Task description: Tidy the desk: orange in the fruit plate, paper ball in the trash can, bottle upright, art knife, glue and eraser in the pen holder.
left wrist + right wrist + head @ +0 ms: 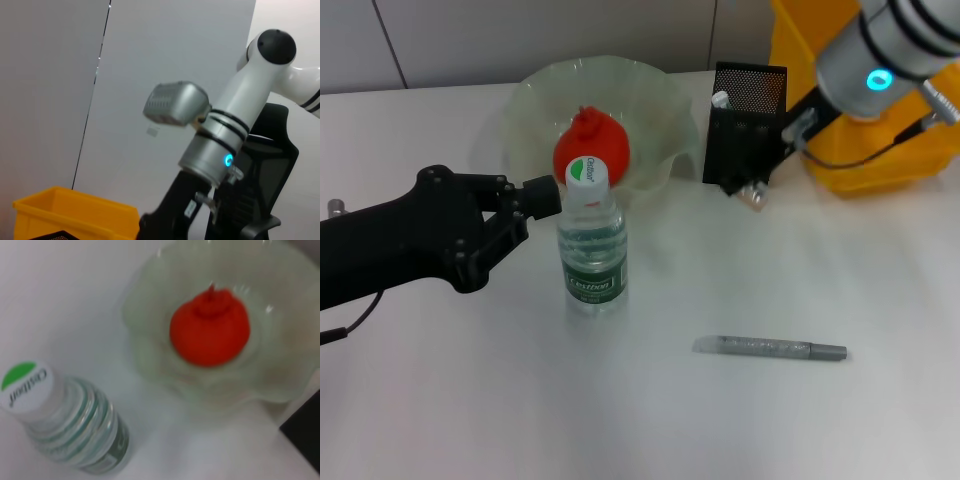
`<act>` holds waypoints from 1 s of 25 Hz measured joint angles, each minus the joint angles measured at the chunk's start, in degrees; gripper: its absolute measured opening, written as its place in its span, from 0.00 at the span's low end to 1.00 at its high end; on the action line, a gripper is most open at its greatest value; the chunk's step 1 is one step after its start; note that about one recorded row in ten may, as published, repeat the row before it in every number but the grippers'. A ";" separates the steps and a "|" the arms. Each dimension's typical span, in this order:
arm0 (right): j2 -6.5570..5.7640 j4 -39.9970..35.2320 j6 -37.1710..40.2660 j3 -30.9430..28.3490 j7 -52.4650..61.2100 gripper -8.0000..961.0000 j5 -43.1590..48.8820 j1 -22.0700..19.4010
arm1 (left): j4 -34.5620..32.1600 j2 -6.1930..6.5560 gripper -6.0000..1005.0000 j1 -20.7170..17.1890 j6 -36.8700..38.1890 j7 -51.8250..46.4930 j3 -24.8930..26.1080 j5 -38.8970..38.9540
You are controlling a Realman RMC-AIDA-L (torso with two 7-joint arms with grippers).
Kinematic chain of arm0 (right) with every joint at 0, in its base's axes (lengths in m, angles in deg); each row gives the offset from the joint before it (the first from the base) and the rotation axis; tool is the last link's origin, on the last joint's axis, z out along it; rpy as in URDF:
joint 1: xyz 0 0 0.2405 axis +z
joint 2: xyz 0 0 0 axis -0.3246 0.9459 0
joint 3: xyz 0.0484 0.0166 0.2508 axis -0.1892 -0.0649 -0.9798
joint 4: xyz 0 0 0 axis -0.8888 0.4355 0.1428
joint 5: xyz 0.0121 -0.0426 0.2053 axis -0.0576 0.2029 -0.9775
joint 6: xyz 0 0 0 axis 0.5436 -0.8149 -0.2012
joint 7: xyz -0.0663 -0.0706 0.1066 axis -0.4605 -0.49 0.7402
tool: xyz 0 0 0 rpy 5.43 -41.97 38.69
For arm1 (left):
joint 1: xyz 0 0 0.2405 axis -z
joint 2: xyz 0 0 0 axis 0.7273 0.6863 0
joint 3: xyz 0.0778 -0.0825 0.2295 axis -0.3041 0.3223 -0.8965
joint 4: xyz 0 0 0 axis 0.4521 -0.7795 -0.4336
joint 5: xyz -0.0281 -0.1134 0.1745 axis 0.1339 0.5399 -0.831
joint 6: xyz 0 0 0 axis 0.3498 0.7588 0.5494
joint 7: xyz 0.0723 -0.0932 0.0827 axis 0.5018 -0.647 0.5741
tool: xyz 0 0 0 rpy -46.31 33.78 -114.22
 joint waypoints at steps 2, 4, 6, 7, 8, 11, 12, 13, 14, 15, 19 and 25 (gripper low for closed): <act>-0.11 -1.26 -0.41 -1.47 -0.45 0.27 0.00 -0.03 | 0.00 0.00 0.01 -0.12 -0.31 0.00 0.15 0.02; -0.33 -2.49 -0.69 -2.76 -0.92 0.27 0.12 -0.05 | 0.00 0.00 0.01 -0.12 -0.36 0.00 0.18 0.06; -0.55 -3.56 -0.83 -3.67 -1.31 0.27 0.34 -0.06 | 0.00 0.00 0.01 -0.13 -0.36 -0.01 0.18 0.08; -0.69 -4.06 -0.91 -4.08 -1.49 0.27 0.49 -0.06 | 0.00 0.00 0.01 -0.11 -0.36 -0.01 0.19 0.09; -1.06 -4.66 -1.23 -5.17 -1.88 0.27 0.62 -0.06 | 0.00 0.00 0.01 -0.03 -0.36 0.00 0.19 0.10; -1.71 -4.84 -1.47 -6.68 -2.51 0.27 0.68 -0.04 | 0.00 -0.02 0.01 0.01 -0.36 -0.01 0.19 0.17; -1.71 -4.84 -1.47 -6.68 -2.51 0.28 0.68 -0.04 | 0.00 -0.02 0.01 0.01 -0.36 -0.01 0.19 0.17; -2.24 -4.82 -1.46 -7.81 -3.24 0.28 0.92 -0.02 | 0.00 -0.05 0.01 0.01 -0.36 -0.01 0.19 0.18; -2.24 -4.82 -1.46 -7.81 -3.24 0.28 0.92 -0.02 | 0.00 -0.08 0.01 0.02 -0.36 -0.01 0.18 0.18; -2.55 -4.73 -1.38 -8.51 -3.76 0.28 1.27 0.00 | 0.00 -0.09 0.01 0.02 -0.36 -0.01 0.19 0.18; -3.17 -3.51 -0.89 -11.50 -6.08 0.28 2.90 0.43 | 0.00 -0.10 0.01 0.05 -0.36 -0.01 0.18 0.18; -4.02 -1.38 0.42 -12.04 -6.81 0.28 3.09 0.56 | 0.00 -0.10 0.01 0.13 -0.40 -0.08 0.18 0.18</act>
